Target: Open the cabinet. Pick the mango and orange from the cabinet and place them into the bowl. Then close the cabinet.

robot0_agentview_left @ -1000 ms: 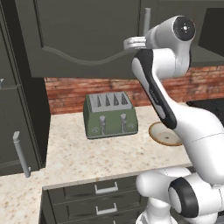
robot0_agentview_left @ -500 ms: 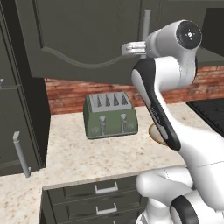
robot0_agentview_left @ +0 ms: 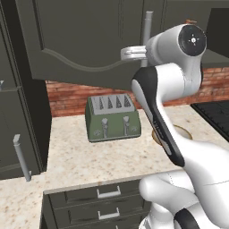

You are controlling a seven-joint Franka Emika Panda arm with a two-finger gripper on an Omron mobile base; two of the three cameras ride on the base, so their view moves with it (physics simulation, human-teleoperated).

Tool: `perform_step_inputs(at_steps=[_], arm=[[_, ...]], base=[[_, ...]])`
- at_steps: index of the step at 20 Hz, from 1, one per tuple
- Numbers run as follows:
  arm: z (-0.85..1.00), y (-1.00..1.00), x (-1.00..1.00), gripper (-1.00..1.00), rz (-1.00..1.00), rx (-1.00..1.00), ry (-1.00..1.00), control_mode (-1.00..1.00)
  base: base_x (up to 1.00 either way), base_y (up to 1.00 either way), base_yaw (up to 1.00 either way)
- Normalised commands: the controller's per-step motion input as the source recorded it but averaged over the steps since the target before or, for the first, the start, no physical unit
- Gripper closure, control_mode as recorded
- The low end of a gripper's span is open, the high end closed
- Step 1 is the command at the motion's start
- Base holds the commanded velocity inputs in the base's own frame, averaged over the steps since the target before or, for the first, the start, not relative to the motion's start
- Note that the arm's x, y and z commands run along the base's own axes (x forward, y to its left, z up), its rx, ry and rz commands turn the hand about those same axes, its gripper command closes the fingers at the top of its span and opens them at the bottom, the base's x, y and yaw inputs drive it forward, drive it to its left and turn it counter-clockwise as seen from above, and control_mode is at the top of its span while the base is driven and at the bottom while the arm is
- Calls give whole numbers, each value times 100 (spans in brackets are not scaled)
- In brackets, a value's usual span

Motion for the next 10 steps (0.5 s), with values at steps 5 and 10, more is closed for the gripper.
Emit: perform_step_inputs(at_steps=[5, 10], arm=[[0, 0, 0, -100, 0, 0, 0, -100], [0, 0, 0, -100, 0, 0, 0, -100]], base=[[0, 0, 0], [0, 0, 0]])
